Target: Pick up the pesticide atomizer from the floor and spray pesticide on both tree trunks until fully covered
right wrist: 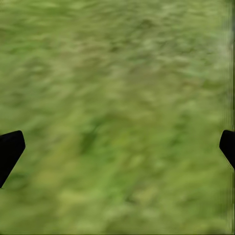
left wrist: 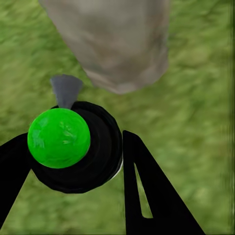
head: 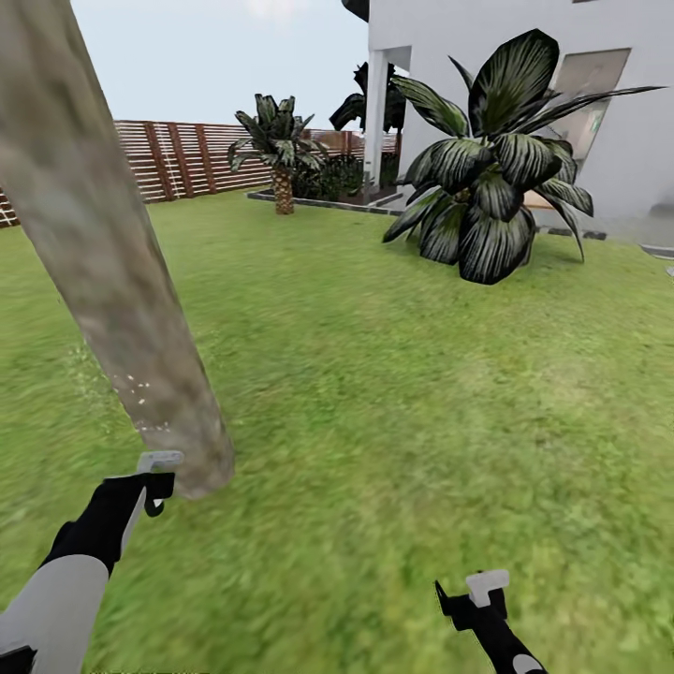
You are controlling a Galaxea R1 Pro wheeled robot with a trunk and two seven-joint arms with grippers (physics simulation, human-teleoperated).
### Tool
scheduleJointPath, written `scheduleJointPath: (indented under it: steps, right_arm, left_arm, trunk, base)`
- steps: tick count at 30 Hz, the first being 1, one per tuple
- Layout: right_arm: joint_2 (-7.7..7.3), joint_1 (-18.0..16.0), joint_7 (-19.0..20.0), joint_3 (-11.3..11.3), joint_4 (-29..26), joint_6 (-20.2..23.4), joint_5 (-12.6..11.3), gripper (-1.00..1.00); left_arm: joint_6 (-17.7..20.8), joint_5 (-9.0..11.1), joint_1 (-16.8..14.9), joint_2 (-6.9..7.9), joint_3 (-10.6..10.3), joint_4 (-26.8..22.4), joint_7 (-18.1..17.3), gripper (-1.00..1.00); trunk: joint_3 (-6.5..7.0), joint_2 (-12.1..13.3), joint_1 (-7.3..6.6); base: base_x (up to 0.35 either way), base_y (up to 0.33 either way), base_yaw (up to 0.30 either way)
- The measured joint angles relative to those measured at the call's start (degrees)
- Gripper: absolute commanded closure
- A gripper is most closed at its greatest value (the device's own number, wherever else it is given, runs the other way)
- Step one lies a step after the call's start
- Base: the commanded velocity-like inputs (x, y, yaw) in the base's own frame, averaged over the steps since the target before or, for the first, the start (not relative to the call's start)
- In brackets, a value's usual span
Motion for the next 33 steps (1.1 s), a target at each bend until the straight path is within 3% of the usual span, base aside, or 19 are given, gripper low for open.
scheduleJointPath:
  steps: [12, 23, 33]
  right_arm:
    - [0.05, -0.01, 0.0, 0.0, 0.1, 0.0, 0.0, -1.0]
    - [0.04, 0.0, 0.0, 0.0, 0.08, 0.0, 0.0, -1.0]
    - [0.05, -0.01, 0.0, 0.01, 0.1, 0.0, 0.05, -1.0]
  left_arm:
    - [0.02, 0.03, 0.02, 0.01, 0.0, -0.07, 0.0, 1.0]
    - [0.0, -0.06, 0.0, 0.05, 0.0, -0.13, 0.0, 1.0]
    - [0.02, 0.02, 0.02, 0.02, 0.0, -0.16, 0.0, 1.0]
  trunk:
    - [0.0, 0.0, -0.02]
    - [0.0, 0.0, 0.0]
    - [0.0, 0.0, -0.02]
  base:
    - [0.052, -0.269, 0.267]
    - [0.129, -0.232, 0.033]
    - [0.126, -0.266, 0.259]
